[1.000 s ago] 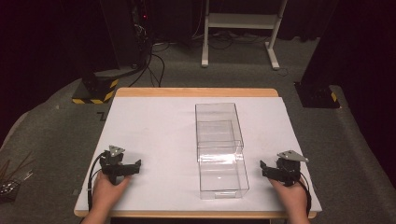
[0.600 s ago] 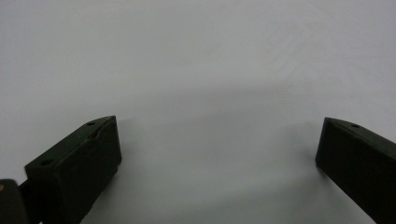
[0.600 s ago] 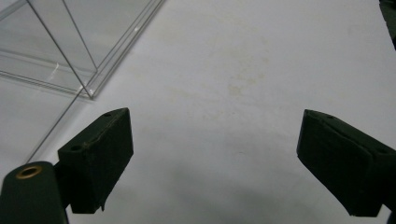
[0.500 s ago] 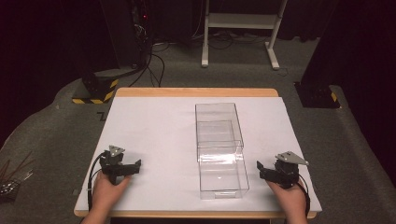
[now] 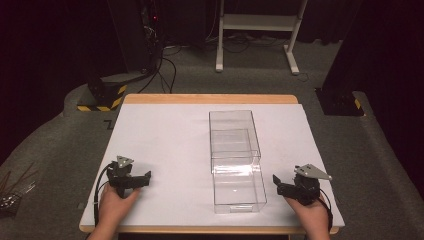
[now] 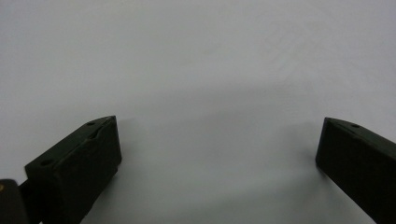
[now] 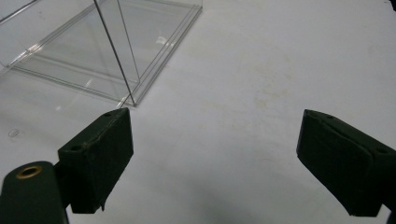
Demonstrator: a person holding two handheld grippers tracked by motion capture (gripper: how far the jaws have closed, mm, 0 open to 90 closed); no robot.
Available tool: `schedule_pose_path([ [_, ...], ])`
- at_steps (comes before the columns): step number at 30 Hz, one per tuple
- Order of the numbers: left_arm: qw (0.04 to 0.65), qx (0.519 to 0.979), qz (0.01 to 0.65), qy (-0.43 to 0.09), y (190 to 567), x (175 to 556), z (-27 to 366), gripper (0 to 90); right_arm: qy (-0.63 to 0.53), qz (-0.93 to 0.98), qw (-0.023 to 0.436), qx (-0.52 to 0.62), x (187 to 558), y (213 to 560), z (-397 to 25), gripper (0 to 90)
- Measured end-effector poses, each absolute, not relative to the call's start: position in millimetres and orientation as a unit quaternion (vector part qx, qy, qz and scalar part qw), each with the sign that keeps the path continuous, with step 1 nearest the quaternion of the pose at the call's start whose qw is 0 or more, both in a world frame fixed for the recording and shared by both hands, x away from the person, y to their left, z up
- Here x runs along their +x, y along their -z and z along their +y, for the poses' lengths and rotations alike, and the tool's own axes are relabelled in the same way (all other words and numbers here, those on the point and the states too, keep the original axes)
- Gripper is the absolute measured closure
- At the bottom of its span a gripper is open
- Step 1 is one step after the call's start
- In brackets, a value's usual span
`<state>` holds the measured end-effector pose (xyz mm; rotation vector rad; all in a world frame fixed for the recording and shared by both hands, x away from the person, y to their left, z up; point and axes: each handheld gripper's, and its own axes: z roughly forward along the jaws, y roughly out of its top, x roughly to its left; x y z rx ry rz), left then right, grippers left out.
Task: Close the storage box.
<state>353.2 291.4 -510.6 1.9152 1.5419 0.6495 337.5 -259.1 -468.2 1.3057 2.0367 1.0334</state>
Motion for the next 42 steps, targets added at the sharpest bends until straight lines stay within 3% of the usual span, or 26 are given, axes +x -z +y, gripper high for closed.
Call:
schedule_pose_path([
  [42, 0.295, 0.719, 0.580, -0.245, 511, 353, 291, 0.4, -0.437, 0.741, 0.242, 0.449, 303, 446, -252, 12.4],
])
